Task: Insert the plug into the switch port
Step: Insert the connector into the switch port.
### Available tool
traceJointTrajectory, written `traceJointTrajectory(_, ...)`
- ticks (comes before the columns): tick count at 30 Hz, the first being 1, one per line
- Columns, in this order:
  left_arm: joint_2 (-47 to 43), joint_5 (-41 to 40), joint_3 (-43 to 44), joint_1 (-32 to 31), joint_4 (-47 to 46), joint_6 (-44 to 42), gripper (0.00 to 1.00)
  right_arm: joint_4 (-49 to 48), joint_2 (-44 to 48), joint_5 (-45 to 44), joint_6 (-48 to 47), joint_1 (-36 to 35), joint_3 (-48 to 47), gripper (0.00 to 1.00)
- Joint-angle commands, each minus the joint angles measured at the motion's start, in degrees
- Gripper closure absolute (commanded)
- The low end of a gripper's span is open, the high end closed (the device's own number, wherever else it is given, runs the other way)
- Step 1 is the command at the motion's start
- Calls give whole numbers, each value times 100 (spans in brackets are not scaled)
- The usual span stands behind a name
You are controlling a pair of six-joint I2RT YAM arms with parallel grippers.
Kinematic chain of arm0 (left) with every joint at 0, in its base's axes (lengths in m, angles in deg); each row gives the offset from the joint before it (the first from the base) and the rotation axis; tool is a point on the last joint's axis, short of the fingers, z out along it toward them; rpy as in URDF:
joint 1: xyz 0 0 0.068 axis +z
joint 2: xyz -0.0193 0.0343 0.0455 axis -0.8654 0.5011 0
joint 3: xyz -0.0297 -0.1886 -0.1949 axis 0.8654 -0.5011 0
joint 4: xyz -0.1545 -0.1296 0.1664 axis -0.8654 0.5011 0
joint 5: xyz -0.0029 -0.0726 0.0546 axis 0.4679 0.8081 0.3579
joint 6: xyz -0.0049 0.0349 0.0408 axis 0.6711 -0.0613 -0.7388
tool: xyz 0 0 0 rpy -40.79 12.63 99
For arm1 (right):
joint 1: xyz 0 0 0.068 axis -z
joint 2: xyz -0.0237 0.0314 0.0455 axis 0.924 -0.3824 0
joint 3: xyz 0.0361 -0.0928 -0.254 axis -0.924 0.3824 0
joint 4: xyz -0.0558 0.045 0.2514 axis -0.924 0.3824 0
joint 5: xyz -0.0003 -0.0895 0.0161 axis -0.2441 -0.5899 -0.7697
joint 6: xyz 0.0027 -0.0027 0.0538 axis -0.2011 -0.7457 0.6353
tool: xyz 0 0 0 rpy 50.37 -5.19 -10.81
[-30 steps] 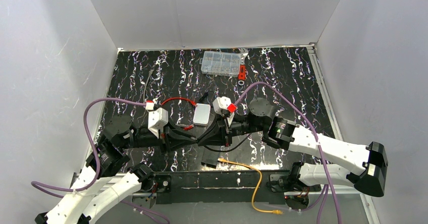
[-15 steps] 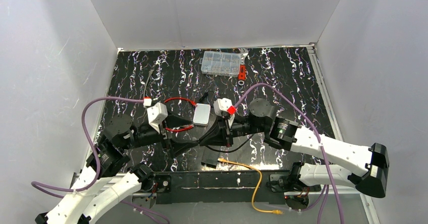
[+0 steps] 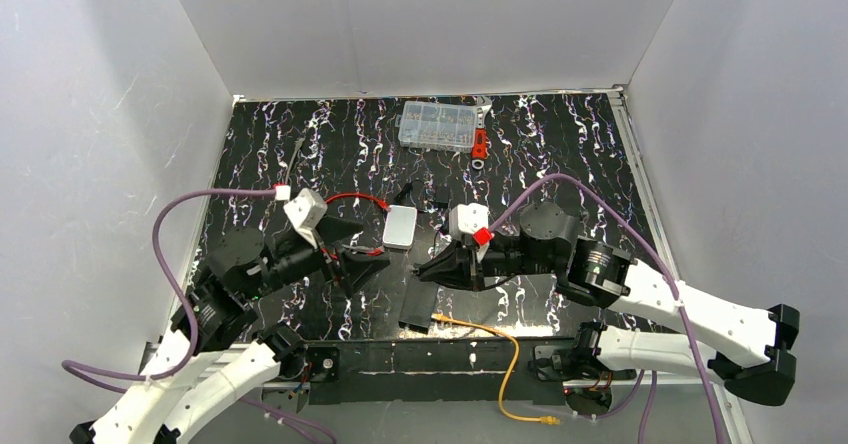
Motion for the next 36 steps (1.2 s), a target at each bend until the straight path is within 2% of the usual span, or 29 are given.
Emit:
traceJointTrajectory(1, 231, -802, -44, 14, 134, 412, 2, 809, 201, -856, -595, -16, -18, 99)
traceJointTrajectory(4, 272, -1221, -103, 6, 252, 723, 2, 1092, 279, -1209, -671, -19, 174, 99)
traceJointTrajectory(10, 583, -1455, -172, 14, 569, 1150, 2, 1490, 342, -1830, -665, -21, 610, 99)
traceJointTrajectory(19, 827, -2154, -678, 13, 796, 1817, 2, 991, 412, -2114, -937, -18, 1616, 99)
traceJointTrajectory(30, 1891, -2030, -932, 10, 844, 2320, 2, 496, -118, -2908, -688, -18, 2155, 99)
traceJointTrajectory(36, 2460, -1768, -1085, 12, 711, 2438, 2, 526, -512, -3121, -592, -24, 2038, 99)
